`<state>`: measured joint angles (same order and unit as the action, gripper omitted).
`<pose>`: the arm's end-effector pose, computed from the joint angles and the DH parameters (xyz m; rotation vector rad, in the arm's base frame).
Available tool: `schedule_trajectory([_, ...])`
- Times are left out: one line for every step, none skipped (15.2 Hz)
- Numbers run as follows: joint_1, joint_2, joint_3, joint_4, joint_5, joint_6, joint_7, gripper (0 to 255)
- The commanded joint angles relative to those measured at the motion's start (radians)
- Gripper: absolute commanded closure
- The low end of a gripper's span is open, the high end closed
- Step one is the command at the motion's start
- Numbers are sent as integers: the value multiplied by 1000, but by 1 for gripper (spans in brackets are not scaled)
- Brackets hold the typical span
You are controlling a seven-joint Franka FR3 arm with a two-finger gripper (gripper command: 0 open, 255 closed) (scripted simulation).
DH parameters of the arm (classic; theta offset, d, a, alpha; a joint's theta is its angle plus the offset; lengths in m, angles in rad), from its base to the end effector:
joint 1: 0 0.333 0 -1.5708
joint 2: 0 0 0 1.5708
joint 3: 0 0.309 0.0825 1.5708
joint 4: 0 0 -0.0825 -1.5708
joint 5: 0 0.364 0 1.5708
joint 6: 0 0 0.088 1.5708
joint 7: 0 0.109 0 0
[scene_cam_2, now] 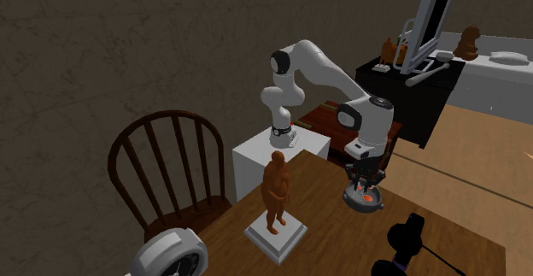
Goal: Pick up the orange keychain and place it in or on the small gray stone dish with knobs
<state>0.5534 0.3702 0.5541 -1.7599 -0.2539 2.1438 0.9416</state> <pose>0.3180 0.5431 0.3906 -3.0634 -0.3985 -0.0979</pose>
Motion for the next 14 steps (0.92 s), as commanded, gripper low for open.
schedule_trajectory([0, 2, -1, -1, -1, 1, 0, 255])
schedule_trajectory([0, 2, -1, -1, -1, 1, 0, 255])
schedule_trajectory([0, 2, -1, -1, -1, 1, 0, 255])
schedule_trajectory([0, 2, -1, 0, -1, 0, 0, 0])
schedule_trajectory([-1, 1, -1, -1, 0, 1, 0, 0])
schedule_trajectory([-1, 1, -1, -2, 0, 1, 0, 0])
schedule_trajectory([-1, 1, -1, -1, 0, 0, 0, 0])
schedule_trajectory([-1, 1, -1, -1, 0, 0, 0, 0])
schedule_trajectory([0, 2, -1, -1, -1, 1, 0, 0])
schedule_trajectory([-4, -15, 5, 11, 11, -26, -7, 0])
schedule_trajectory([-7, -30, 10, 25, 22, -52, -14, 0])
schedule_trajectory([-10, -45, 14, 40, 32, -80, -21, 0])
schedule_trajectory([-12, -55, 17, 53, 40, -101, -25, 0])
schedule_trajectory([-12, -55, 17, 53, 40, -101, -25, 0])
